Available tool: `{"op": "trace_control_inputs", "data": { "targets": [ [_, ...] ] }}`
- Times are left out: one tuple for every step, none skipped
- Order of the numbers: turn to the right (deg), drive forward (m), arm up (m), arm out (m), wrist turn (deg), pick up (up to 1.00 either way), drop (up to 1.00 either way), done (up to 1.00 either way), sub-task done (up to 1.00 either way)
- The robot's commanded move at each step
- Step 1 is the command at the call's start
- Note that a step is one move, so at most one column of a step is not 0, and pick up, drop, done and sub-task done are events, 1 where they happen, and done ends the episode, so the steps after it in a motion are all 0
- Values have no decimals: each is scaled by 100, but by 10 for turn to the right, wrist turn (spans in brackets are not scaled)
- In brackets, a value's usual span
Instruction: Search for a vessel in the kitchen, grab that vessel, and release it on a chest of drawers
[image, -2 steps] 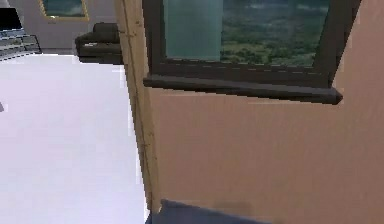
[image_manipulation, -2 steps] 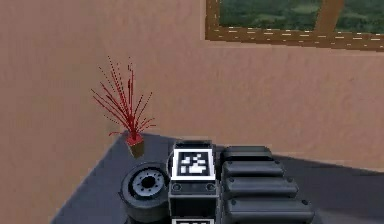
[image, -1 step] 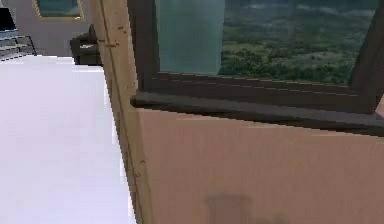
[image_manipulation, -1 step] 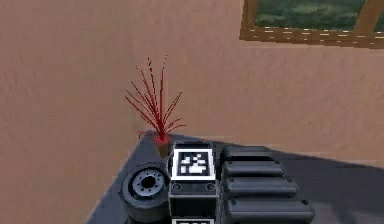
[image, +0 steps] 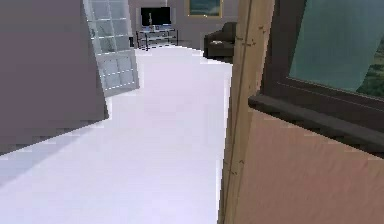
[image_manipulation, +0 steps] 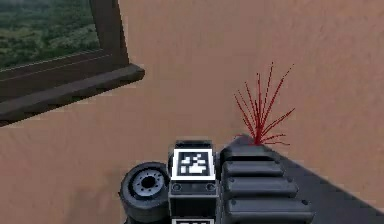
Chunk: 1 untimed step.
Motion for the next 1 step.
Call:
{"op": "trace_control_inputs", "data": {
  "targets": [
    [0,60,0,0,0,0,0,0,0]
  ]
}}
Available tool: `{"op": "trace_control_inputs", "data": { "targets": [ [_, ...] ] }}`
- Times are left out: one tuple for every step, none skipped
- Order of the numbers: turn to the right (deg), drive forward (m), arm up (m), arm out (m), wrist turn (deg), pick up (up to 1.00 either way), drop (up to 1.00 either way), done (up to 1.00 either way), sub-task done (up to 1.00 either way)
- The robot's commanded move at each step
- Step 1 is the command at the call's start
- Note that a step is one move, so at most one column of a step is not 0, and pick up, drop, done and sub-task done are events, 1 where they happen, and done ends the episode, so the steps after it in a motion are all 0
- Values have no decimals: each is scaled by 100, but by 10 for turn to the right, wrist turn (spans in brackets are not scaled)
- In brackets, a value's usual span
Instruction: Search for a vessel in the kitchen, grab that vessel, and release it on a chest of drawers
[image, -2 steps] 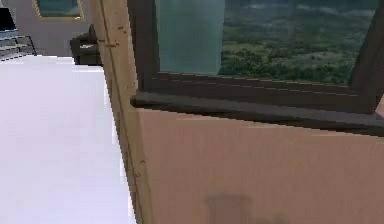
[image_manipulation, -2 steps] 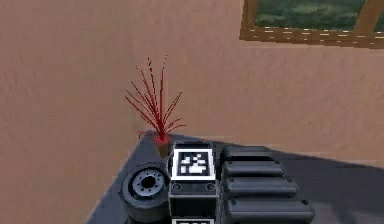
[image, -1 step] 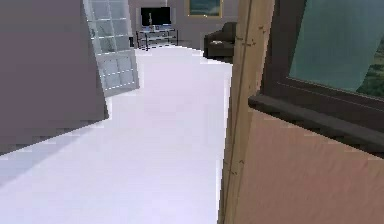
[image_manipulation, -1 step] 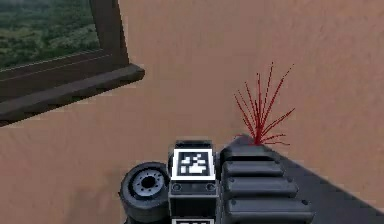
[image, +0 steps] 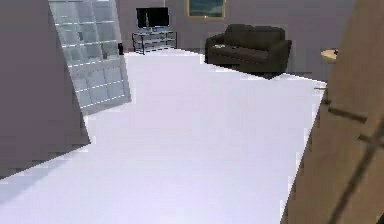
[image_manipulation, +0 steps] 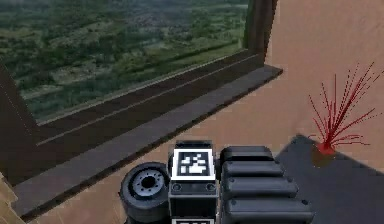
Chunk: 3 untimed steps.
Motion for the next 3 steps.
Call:
{"op": "trace_control_inputs", "data": {
  "targets": [
    [-210,0,0,0,0,0,0,0,0],
    [0,45,0,0,0,0,0,0,0],
    [90,0,0,0,0,0,0,0,0]
  ]
}}
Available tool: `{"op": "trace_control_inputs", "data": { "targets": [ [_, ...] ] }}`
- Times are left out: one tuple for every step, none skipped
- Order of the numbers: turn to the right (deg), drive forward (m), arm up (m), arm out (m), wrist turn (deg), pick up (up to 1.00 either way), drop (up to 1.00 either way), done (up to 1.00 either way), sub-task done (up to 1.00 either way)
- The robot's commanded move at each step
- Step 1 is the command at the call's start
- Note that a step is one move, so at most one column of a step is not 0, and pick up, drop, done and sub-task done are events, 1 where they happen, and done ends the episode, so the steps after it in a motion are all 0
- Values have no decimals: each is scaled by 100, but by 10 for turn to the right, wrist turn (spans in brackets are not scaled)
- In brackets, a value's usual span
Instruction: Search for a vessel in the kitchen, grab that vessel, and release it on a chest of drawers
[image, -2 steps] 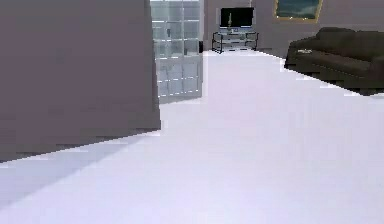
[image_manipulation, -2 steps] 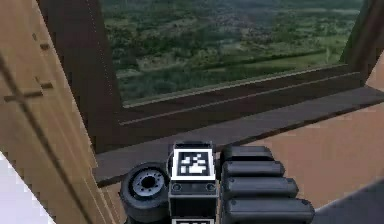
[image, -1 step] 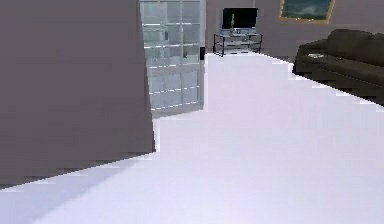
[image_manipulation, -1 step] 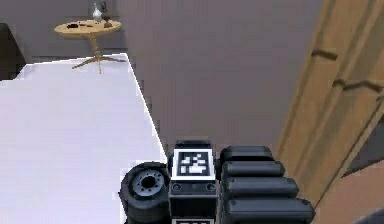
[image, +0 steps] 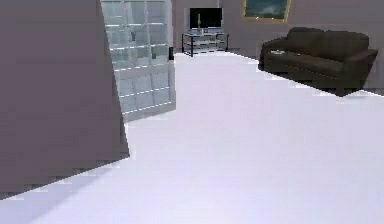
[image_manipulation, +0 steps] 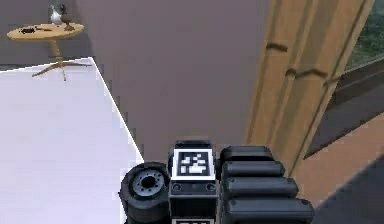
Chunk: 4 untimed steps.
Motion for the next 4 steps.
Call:
{"op": "trace_control_inputs", "data": {
  "targets": [
    [0,100,0,0,0,0,0,0,0],
    [30,0,0,0,0,0,0,0,0],
    [0,100,0,0,0,0,0,0,0],
    [0,80,0,0,0,0,0,0,0]
  ]
}}
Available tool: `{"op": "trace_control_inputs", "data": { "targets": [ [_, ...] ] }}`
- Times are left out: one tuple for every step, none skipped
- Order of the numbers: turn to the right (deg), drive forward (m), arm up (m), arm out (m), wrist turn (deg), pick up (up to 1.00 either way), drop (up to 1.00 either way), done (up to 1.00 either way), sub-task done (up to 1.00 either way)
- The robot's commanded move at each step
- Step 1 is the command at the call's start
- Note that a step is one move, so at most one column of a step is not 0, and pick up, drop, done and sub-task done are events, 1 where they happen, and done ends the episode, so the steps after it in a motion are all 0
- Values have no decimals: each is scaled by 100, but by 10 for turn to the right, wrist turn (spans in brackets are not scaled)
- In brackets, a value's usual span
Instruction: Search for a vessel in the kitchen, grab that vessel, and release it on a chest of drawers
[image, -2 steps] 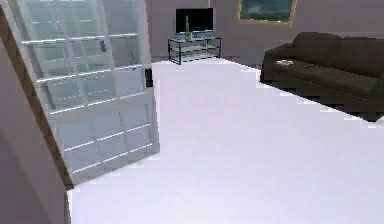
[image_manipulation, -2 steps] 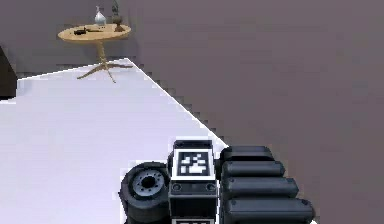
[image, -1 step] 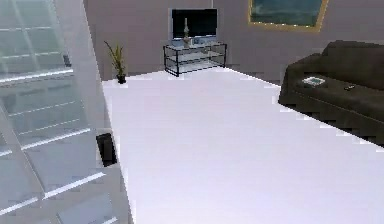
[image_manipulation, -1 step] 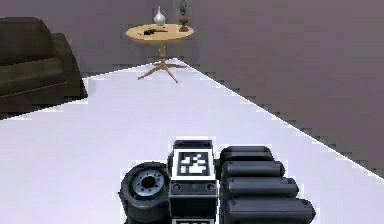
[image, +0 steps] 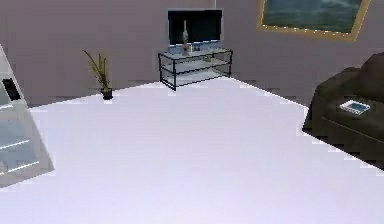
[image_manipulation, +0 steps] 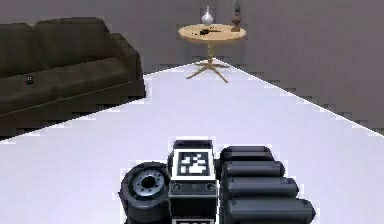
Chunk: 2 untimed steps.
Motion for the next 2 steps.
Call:
{"op": "trace_control_inputs", "data": {
  "targets": [
    [-60,0,0,0,0,0,0,0,0],
    [-30,0,0,0,0,0,0,0,0]
  ]
}}
